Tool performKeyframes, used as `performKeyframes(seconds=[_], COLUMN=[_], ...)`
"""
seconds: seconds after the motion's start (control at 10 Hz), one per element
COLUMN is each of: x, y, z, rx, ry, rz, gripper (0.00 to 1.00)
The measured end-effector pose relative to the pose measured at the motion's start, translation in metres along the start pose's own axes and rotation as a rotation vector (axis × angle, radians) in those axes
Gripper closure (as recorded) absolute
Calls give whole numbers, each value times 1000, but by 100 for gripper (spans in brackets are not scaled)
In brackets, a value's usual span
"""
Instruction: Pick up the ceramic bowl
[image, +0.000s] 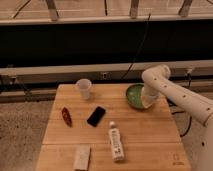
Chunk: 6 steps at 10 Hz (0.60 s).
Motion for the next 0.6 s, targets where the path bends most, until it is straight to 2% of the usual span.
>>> performKeyframes(seconds=[0.1, 0.4, 0.6], x=[1, 10, 19], y=[-4, -7, -3], z=[3, 11, 9], rx=[4, 1, 8], ry=[-7, -13, -19], rz=[9, 48, 76], gripper=[20, 20, 20])
